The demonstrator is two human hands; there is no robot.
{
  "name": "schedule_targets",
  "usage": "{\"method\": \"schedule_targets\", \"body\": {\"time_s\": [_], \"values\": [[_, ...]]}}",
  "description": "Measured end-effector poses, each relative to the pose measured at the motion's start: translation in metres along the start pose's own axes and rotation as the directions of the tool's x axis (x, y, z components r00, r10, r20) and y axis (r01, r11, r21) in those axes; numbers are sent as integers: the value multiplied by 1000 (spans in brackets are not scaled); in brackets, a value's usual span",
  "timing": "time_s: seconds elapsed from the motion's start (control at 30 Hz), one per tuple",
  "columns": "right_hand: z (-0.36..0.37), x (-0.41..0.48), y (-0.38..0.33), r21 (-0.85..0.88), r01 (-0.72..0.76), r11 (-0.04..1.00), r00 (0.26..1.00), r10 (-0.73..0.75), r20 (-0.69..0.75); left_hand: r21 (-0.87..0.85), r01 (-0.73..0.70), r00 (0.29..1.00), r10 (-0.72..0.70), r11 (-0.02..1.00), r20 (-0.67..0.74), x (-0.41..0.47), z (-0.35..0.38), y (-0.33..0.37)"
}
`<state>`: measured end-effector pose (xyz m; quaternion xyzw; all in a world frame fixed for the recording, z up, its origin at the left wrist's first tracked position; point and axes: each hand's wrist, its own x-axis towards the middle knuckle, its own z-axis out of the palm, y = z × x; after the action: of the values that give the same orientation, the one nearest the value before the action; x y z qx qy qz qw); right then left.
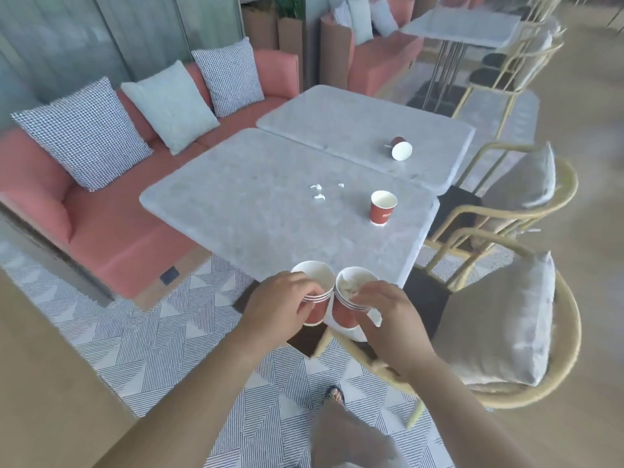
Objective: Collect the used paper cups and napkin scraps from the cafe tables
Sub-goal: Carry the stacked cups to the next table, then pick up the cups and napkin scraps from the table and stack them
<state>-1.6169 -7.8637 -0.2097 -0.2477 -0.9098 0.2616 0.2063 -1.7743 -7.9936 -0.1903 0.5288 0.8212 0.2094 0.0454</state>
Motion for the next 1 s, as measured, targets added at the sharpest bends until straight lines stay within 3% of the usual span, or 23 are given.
{"method": "schedule_targets", "body": {"time_s": [0.27,0.57,0.73,1.0], "values": [[43,141,52,22,-54,998,997,52,61,9,66,996,-67,998,58,131,23,-71],[73,252,112,-121,-127,984,977,145,156,31,68,977,-73,997,200,260,63,-114],[85,279,118,-245,-193,950,964,230,131,61,-30,959,12,998,285,299,84,-135],[114,289,128,-255,-387,886,896,427,123,61,-238,903,198,969,381,337,93,-166]]}}
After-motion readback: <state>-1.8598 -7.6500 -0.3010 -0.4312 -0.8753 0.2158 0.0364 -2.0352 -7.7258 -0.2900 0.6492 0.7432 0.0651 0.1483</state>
